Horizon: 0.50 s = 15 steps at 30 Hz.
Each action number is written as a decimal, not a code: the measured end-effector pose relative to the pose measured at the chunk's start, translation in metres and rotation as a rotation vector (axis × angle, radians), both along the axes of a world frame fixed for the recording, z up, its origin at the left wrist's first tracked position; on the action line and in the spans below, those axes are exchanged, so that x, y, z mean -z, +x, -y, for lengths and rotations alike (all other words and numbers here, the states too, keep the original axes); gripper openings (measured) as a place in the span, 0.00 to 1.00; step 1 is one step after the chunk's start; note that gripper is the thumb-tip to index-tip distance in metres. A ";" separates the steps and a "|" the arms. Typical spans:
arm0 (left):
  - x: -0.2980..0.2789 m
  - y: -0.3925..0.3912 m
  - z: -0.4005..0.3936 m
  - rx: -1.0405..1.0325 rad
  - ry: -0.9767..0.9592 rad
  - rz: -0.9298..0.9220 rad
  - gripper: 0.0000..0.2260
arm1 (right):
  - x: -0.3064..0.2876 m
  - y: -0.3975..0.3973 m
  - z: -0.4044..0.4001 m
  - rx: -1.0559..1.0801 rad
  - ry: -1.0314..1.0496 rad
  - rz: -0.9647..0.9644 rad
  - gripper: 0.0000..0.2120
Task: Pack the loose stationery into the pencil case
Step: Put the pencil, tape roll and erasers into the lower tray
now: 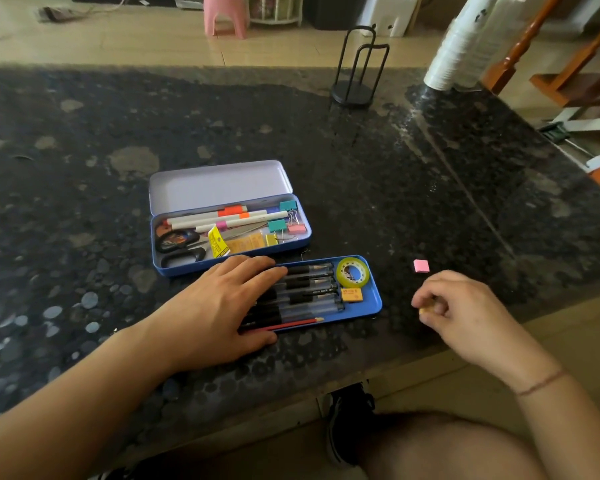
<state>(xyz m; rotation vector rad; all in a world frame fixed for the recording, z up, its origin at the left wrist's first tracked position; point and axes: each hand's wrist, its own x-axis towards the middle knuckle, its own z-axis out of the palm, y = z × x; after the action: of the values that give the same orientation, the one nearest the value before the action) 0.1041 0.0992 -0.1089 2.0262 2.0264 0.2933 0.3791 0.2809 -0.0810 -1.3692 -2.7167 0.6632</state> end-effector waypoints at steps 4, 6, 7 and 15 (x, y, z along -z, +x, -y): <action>0.000 0.000 0.000 -0.001 0.008 0.006 0.38 | -0.004 -0.017 0.008 -0.026 0.013 -0.280 0.18; 0.000 0.000 0.000 0.000 0.007 0.005 0.38 | -0.003 -0.027 0.016 -0.138 -0.001 -0.262 0.19; 0.000 -0.001 0.000 0.001 0.005 0.001 0.38 | -0.002 -0.031 0.019 -0.182 0.003 -0.223 0.19; 0.000 -0.001 0.001 0.001 0.014 0.000 0.38 | 0.004 -0.033 0.021 -0.236 -0.013 -0.186 0.11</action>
<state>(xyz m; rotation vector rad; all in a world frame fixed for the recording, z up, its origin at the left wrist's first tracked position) 0.1036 0.0987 -0.1093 2.0353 2.0287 0.3082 0.3457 0.2595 -0.0854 -0.9426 -2.7480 0.7792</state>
